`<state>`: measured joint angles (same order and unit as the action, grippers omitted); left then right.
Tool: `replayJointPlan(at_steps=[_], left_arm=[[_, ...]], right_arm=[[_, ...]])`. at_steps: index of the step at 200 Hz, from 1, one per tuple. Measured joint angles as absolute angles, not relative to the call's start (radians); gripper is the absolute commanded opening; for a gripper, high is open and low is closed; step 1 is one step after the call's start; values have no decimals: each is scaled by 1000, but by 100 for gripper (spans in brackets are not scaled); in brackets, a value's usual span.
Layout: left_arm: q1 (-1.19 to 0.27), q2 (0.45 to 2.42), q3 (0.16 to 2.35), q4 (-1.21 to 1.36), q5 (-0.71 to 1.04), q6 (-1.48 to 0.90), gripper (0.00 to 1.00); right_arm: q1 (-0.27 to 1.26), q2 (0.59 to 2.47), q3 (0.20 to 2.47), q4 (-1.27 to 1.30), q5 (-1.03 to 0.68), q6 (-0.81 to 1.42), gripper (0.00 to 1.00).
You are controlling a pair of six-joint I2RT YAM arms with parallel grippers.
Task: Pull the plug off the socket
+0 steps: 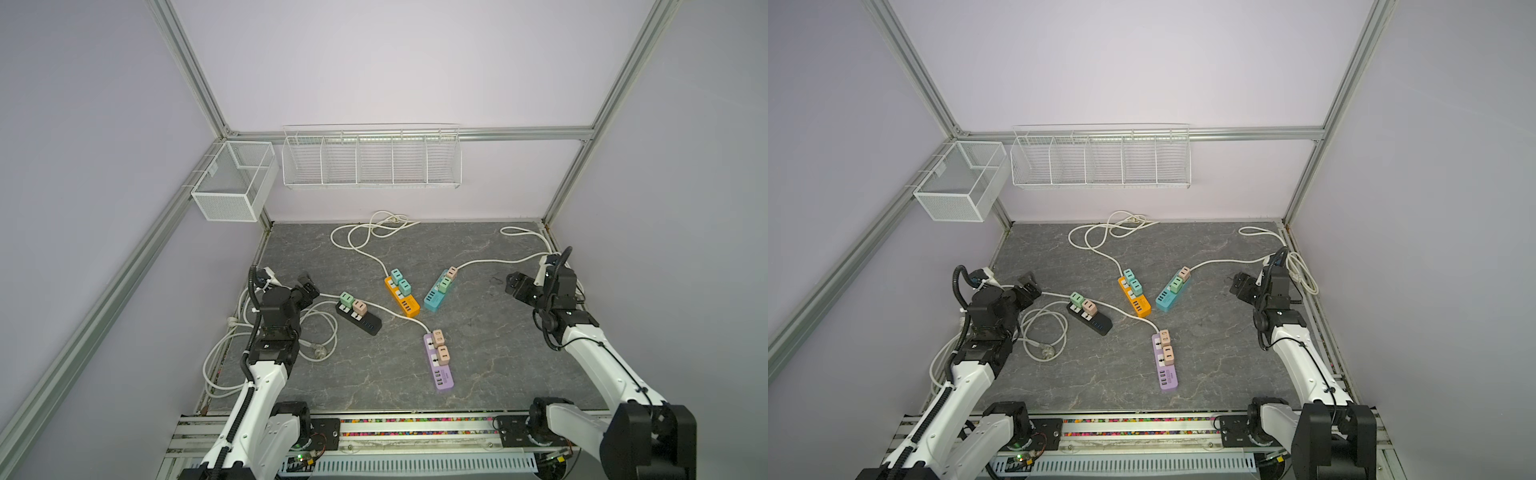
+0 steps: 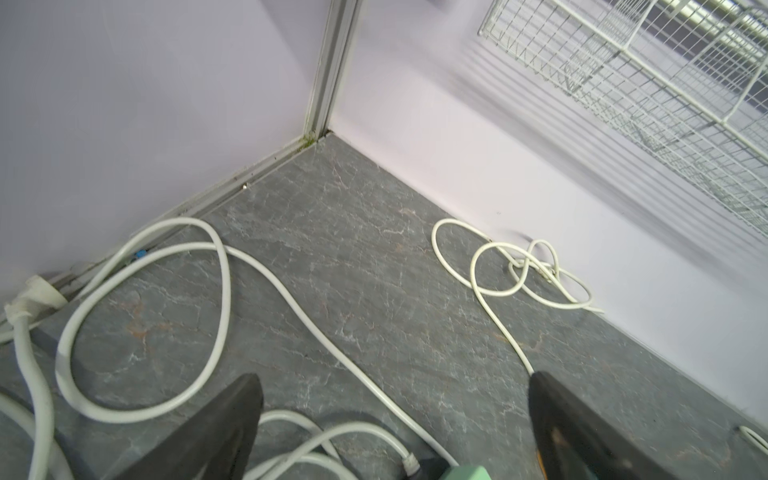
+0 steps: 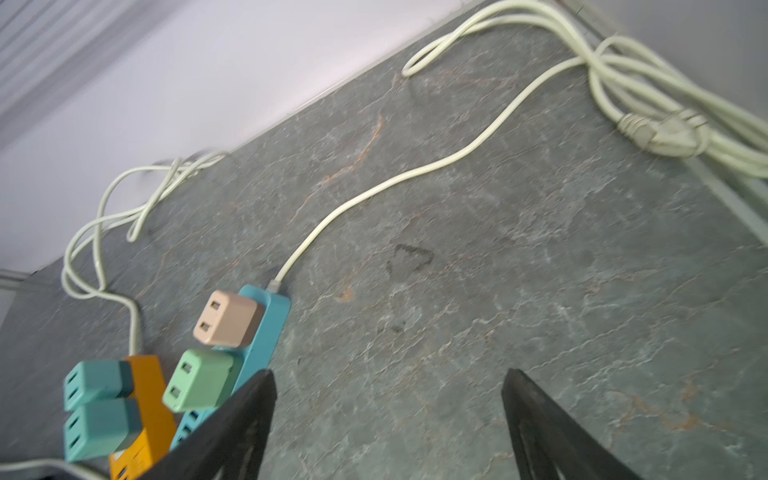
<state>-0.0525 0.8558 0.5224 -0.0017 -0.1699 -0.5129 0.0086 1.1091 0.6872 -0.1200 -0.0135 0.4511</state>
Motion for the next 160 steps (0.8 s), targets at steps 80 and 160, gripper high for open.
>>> replayJointPlan(at_steps=[80, 160], left_arm=[[-52, 673, 527, -179, 23, -619, 100], [-111, 631, 525, -366, 147, -733, 95]], right_arm=[[203, 1053, 755, -302, -54, 467, 88], [570, 1098, 859, -428, 16, 479, 88]])
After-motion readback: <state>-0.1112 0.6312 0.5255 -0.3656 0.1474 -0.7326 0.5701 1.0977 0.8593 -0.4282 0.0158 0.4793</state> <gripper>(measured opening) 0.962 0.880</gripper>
